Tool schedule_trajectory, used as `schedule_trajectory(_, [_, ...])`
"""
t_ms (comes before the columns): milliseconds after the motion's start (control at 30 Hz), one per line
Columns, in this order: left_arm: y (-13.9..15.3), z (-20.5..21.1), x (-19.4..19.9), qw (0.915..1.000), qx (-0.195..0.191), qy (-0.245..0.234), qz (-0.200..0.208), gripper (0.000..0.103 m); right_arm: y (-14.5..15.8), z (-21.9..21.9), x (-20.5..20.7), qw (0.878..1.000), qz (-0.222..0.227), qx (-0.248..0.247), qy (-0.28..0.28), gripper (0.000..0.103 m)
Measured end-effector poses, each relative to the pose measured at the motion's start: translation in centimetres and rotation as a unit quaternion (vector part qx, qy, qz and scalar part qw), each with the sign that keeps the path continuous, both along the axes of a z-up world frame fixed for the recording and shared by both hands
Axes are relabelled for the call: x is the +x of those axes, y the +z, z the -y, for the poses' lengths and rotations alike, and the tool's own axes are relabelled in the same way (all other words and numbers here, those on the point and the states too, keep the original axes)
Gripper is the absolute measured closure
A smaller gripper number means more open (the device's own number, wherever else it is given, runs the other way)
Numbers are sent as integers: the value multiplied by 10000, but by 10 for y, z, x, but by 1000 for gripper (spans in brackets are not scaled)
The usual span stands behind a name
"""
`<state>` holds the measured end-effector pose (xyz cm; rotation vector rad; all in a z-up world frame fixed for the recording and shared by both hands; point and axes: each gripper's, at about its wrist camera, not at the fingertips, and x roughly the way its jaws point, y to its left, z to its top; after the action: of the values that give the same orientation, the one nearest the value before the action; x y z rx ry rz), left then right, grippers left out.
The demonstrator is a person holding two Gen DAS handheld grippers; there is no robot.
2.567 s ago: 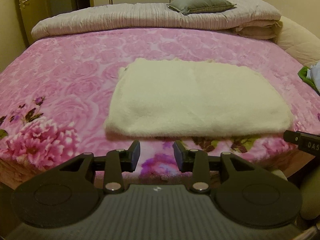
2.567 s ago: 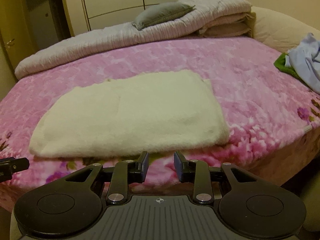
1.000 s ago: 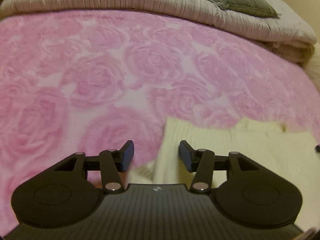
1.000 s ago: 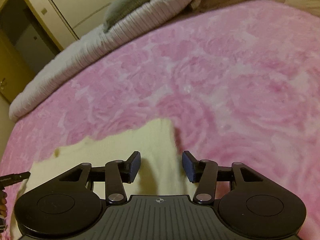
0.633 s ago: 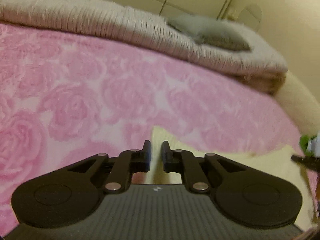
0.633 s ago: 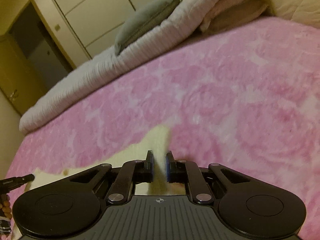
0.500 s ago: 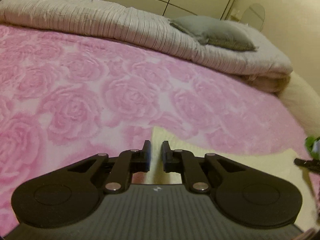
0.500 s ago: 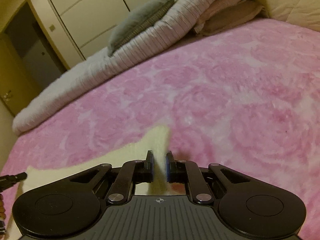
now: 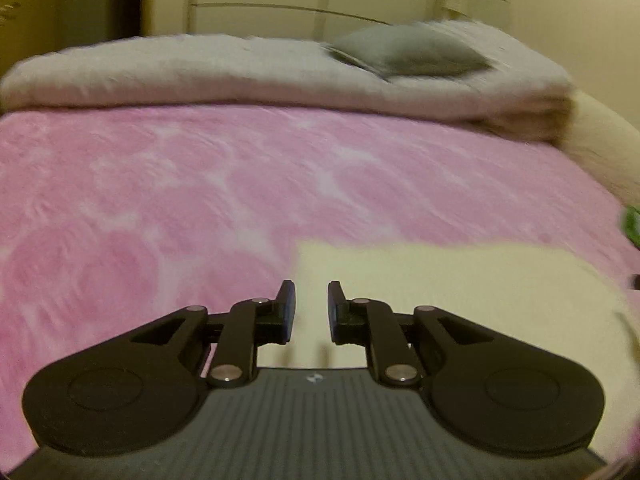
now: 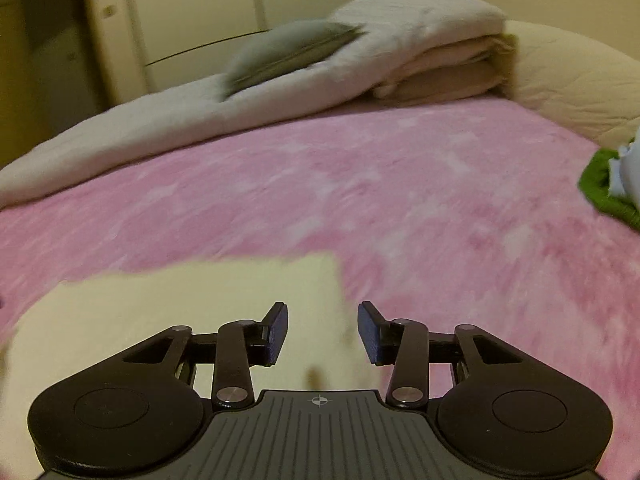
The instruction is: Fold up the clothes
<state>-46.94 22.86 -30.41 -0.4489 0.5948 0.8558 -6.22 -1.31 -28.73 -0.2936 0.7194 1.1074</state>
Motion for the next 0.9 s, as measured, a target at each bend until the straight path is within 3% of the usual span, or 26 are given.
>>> schedule_trajectory(133, [-19, 51, -11, 9995, -101, -147, -259, 91, -23, 32, -50, 9986, 291, -378, 215, 60])
schedule_trajectory(200, [-32, 65, -24, 9997, -112, 20, -227, 90, -38, 46, -63, 9966, 581, -574, 82, 60])
schedule_trajectory(267, [-42, 75, -40, 9996, -136, 242, -96, 90, -50, 57, -66, 9959, 773, -472, 47, 61])
schedule_trajectory(433, [-19, 94, -60, 9975, -221, 675, 51, 96, -33, 78, -61, 9966, 227, -503, -619, 60])
schedule_trajectory(500, [-10, 109, -66, 9975, -223, 664, 132, 96, -22, 95, -65, 9972, -239, -148, -699, 60])
schedule_trajectory(567, [-8, 123, -69, 9977, -244, 611, 146, 95, -22, 113, -67, 9915, -1018, 196, -786, 60])
schedule_trajectory(633, [-5, 133, -69, 9980, -279, 539, 188, 95, -35, 128, -64, 9725, -2031, 534, -1007, 60])
schedule_trajectory(733, [-3, 145, -70, 9973, -372, 519, 374, 95, -62, 143, -54, 9228, -3390, 1025, -1520, 60])
schedule_trajectory(800, [-2, 145, -69, 9965, -434, 506, 495, 95, -77, 144, -49, 8928, -3895, 1350, -1816, 60])
schedule_trajectory(900, [-4, 139, -62, 9960, -487, 506, 555, 95, -89, 137, -42, 8613, -4276, 1716, -2140, 59])
